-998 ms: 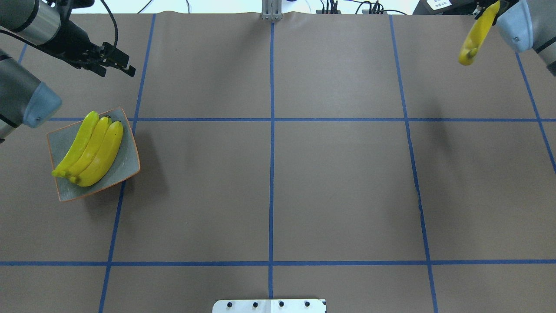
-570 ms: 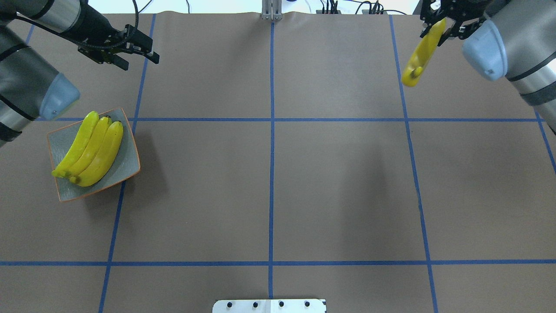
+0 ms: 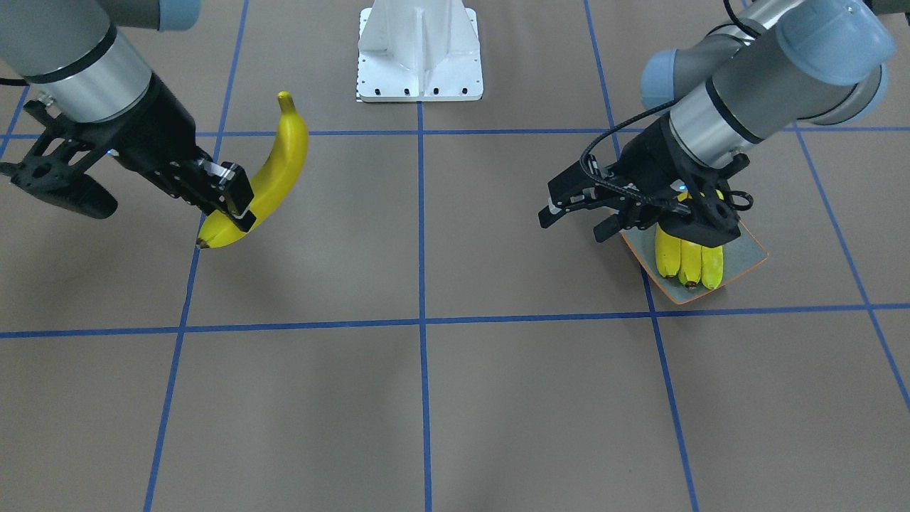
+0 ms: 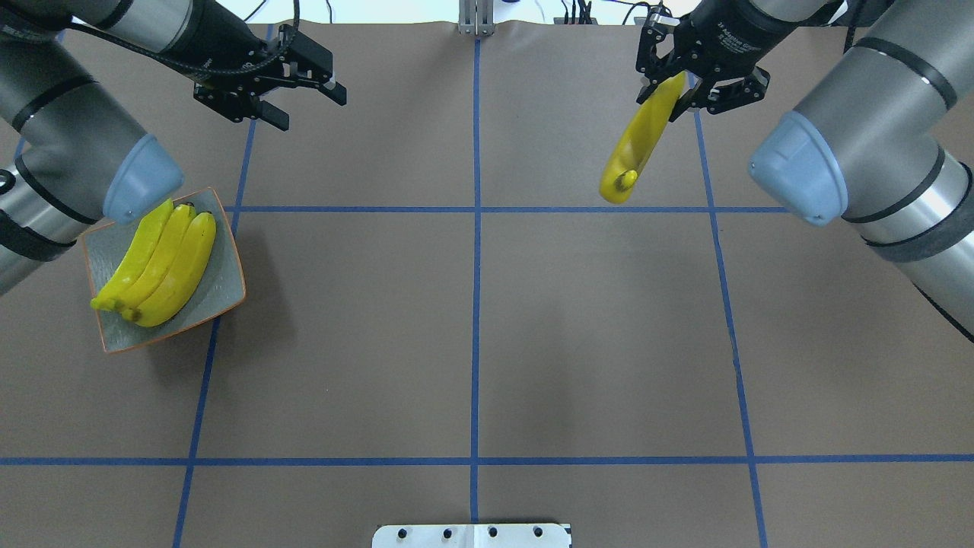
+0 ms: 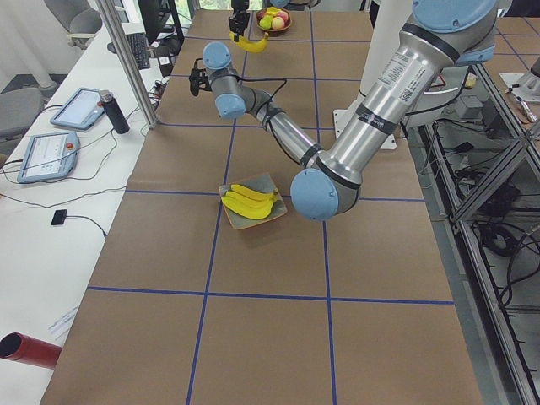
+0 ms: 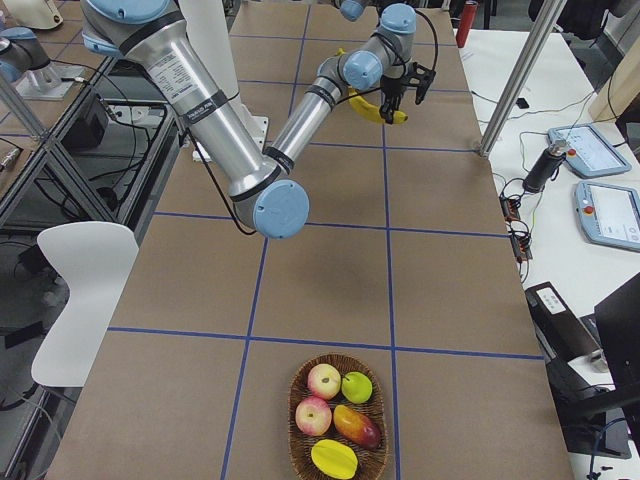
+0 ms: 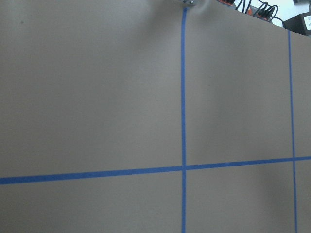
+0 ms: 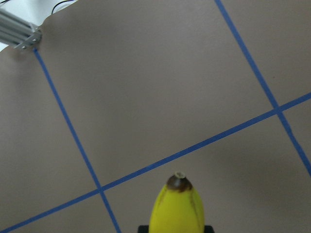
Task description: Transfer all bananas from basket to plate
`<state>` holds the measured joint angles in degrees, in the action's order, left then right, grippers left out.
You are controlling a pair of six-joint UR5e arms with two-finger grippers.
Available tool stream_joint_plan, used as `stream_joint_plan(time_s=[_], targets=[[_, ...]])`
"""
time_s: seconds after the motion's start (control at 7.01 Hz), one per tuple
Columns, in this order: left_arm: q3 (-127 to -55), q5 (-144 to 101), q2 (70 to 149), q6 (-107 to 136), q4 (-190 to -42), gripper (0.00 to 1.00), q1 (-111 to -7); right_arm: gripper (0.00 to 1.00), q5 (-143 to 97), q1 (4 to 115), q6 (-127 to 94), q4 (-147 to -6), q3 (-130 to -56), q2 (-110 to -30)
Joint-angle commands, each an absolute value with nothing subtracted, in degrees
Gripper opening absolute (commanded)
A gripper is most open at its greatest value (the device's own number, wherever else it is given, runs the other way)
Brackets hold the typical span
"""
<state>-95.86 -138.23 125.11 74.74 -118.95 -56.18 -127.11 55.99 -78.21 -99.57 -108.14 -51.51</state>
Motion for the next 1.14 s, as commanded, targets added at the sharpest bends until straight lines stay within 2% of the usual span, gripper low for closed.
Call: stream_joint_plan(time_s=[0.0,0.43,0.71,1.0], targets=[[-98.1,-138.1,128.0,84.2,-119.2,1.0,-52.8,0.0,-118.5,49.8,-82.2,-99.2,-109.1,-47.6],[-101.4,-138.0,128.3,89.4,-119.0,1.0,-49.8,0.0,-108.0,42.6,-85.5,-98.6,-111.5,-46.4],[-102.7,-137.9,128.3,90.2,-119.0,1.0,-49.0,0.0,-105.5,39.2,-85.5,-86.4,-111.4,-48.1],[-102.7,-137.9,128.3,90.2,-119.2,1.0,-48.9,0.0,-105.6,38.4,-85.5,-81.0,-111.3,-48.8]])
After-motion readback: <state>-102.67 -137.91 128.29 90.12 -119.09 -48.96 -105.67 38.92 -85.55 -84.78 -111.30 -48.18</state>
